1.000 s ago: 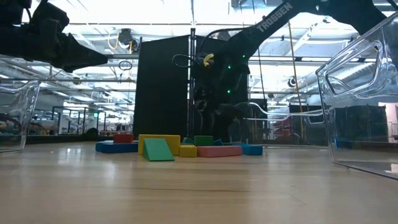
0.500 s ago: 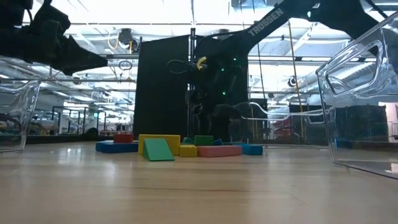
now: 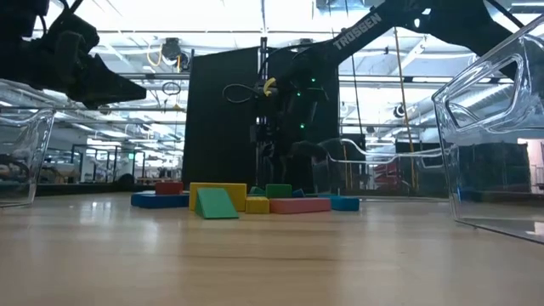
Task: Sort blocks by size
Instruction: Put the blue rectangle block into the top transparent bin
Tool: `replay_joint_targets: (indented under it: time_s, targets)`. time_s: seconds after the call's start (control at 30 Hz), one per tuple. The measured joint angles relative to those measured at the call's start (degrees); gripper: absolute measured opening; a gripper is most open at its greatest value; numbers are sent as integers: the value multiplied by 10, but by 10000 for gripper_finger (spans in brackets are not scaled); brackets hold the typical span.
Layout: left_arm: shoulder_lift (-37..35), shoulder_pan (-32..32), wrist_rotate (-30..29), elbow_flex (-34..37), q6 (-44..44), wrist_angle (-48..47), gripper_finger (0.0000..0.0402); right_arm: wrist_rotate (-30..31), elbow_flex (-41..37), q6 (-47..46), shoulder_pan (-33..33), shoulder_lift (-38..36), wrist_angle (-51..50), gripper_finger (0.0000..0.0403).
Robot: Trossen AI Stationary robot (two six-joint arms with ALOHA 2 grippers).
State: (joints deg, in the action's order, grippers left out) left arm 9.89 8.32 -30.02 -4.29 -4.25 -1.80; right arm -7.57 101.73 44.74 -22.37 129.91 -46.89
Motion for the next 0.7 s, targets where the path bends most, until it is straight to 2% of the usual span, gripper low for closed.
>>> replay_joint_targets:
  time_s: [0.7]
  targets:
    - [0, 0, 0, 0, -6, 0, 75, 40, 0, 8, 9, 3, -12, 148]
